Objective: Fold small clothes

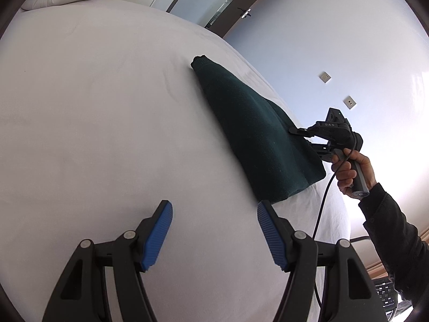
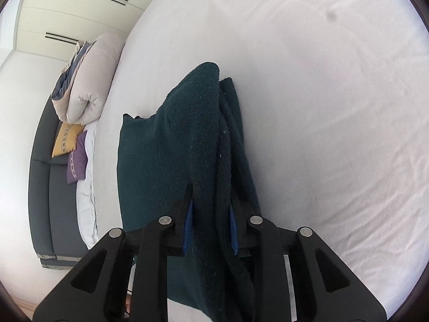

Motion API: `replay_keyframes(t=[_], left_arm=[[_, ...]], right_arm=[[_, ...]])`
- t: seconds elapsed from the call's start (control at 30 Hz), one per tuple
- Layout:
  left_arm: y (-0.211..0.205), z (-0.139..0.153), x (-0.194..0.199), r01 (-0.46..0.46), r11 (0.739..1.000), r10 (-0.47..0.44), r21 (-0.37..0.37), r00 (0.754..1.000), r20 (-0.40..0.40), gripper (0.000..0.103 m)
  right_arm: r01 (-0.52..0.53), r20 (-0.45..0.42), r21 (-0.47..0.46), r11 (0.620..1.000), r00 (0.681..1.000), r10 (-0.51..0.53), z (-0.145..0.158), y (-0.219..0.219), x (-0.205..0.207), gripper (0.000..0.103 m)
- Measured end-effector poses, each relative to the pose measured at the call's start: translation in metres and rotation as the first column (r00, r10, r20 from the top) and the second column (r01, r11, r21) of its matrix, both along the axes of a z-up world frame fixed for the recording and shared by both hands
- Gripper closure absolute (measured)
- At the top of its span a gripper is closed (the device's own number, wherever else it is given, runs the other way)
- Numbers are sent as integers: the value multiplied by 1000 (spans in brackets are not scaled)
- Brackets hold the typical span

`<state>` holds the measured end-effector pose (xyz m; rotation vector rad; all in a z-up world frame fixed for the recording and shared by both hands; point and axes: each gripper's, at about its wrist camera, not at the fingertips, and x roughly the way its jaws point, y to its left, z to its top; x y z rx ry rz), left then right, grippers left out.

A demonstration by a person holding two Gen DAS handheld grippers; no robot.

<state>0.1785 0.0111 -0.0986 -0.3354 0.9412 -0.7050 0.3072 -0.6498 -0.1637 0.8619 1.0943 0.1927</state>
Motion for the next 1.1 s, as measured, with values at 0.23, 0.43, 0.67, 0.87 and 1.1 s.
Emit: replay_keyframes(t=[0.23, 0.43, 0.67, 0.87, 1.1], left_arm=[[-7, 5, -6, -44, 993, 40, 107, 998, 40, 35], [-6, 3, -8, -70, 984, 62, 163, 997, 51, 34], [-11, 0, -9, -74, 966, 61, 246, 996, 60, 33], [-18, -5, -9, -77, 947, 57, 311, 996, 72, 33], [-24, -5, -10, -74, 936, 48, 345, 995, 84, 30]], right_arm=[[-40, -9, -122, 992, 999, 39, -3, 13, -59, 76], [96, 2, 33, 995, 995, -97, -26, -16, -91, 79], [214, 7, -213, 953, 976, -217, 4, -28, -123, 76], [212, 77, -293, 932, 977, -198, 35, -8, -123, 76], [92, 137, -380, 920, 990, -42, 49, 40, -104, 76]])
